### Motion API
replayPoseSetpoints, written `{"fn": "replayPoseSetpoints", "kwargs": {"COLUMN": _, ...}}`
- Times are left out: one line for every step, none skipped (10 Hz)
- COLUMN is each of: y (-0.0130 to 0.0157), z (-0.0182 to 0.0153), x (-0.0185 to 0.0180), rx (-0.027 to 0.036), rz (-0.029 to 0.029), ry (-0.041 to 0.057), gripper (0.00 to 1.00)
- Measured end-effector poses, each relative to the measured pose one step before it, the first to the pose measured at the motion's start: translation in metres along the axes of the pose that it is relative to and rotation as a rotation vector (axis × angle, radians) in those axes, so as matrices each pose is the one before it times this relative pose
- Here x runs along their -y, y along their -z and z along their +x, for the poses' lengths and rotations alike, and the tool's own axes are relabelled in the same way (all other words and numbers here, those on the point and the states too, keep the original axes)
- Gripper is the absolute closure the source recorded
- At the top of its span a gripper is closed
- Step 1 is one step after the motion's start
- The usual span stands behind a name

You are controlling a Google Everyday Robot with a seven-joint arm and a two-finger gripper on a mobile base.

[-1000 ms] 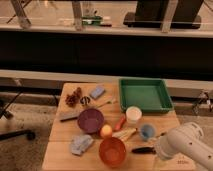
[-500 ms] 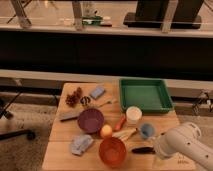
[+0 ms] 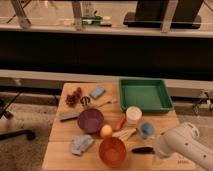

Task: Wipe red bowl with brush

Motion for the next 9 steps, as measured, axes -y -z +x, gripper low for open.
{"fn": "replayPoseSetpoints", "kwargs": {"y": -0.00212, "z": 0.00071, "x": 0.00074, "rx": -0.00339, "rz": -0.00069, "ry": 0.00122, "gripper": 0.2}}
{"fn": "replayPoseSetpoints", "kwargs": {"y": -0.00127, "z": 0.00049, "x": 0.00051, "rx": -0.00161, "rz": -0.00055, "ry": -0.00042, "gripper": 0.2}}
{"fn": "replayPoseSetpoints", "kwargs": {"y": -0.00146, "z": 0.00019, "x": 0.00078, "rx": -0.00106, "rz": -0.00069, "ry": -0.00041, "gripper": 0.2}}
{"fn": "replayPoseSetpoints", "kwargs": {"y": -0.00133, "z": 0.00039, "x": 0.00046, "rx": -0.00279, "rz": -0.00266, "ry": 0.00033, "gripper": 0.2}}
{"fn": "replayPoseSetpoints", "kwargs": {"y": -0.00125, "z": 0.00027, "x": 0.00052, "rx": -0.00249, "rz": -0.00111, "ry": 0.0, "gripper": 0.2}}
{"fn": "replayPoseSetpoints", "kwargs": {"y": -0.00067, "z": 0.00001, "x": 0.00012, "rx": -0.00133, "rz": -0.00119, "ry": 0.00049, "gripper": 0.2}}
{"fn": "replayPoseSetpoints", "kwargs": {"y": -0.00068, "z": -0.00015, "x": 0.00035, "rx": -0.00171, "rz": -0.00062, "ry": 0.00085, "gripper": 0.2}}
{"fn": "replayPoseSetpoints", "kwargs": {"y": -0.00069, "z": 0.0001, "x": -0.0002, "rx": -0.00253, "rz": -0.00242, "ry": 0.00106, "gripper": 0.2}}
{"fn": "replayPoseSetpoints", "kwargs": {"y": -0.00054, "z": -0.00002, "x": -0.00033, "rx": -0.0012, "rz": -0.00184, "ry": 0.00078, "gripper": 0.2}}
